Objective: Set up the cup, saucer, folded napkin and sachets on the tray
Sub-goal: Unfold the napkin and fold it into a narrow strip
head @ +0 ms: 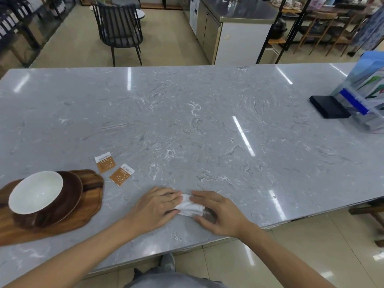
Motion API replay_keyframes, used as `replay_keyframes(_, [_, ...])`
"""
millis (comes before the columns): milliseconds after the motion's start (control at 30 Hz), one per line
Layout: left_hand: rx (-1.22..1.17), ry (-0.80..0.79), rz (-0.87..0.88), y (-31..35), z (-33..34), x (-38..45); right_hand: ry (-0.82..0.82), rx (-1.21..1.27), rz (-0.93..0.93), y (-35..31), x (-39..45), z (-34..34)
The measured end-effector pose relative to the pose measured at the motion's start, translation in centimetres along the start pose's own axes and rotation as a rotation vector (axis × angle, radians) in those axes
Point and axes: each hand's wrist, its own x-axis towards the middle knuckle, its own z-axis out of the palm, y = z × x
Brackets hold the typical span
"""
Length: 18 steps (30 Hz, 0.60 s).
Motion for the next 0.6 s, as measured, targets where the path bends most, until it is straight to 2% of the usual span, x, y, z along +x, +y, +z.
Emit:
replay_keyframes(233, [0.05, 0.048, 0.105, -0.2, 1.7, -1.5, 0.111, -0.226, -0.099, 0.4, -1.8, 1.9])
replay_keyframes(500, [0.07, -0.15, -0.028, 0.5, 0.8, -2.1, 0.206, -0.432, 0.059, -2.1, -0.4, 2.5])
replay_keyframes(600, [0.029, -0.155, -0.124, 1.7, 0.6, -2.1, 0.122, -0.484, 0.085, -3.0, 0.0, 3.7])
